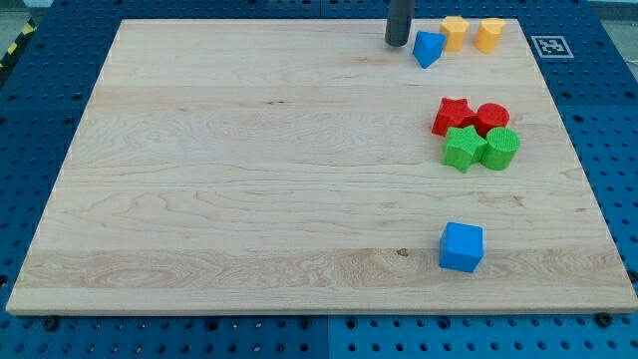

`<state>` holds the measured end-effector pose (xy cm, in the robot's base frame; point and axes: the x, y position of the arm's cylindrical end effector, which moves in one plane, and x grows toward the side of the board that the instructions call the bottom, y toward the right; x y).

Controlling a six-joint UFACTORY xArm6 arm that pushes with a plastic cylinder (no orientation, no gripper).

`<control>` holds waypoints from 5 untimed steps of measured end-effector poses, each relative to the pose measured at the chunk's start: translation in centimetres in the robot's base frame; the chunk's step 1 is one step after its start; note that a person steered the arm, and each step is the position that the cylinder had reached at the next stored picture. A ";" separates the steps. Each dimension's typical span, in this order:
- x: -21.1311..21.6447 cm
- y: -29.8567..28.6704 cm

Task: Keep blue triangle in between yellow heart and red circle

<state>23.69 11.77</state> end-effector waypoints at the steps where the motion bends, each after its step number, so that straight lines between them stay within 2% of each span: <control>1: 1.9 1.9; 3: 4.6 0.9; 5: 4.8 8.0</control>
<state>28.50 19.79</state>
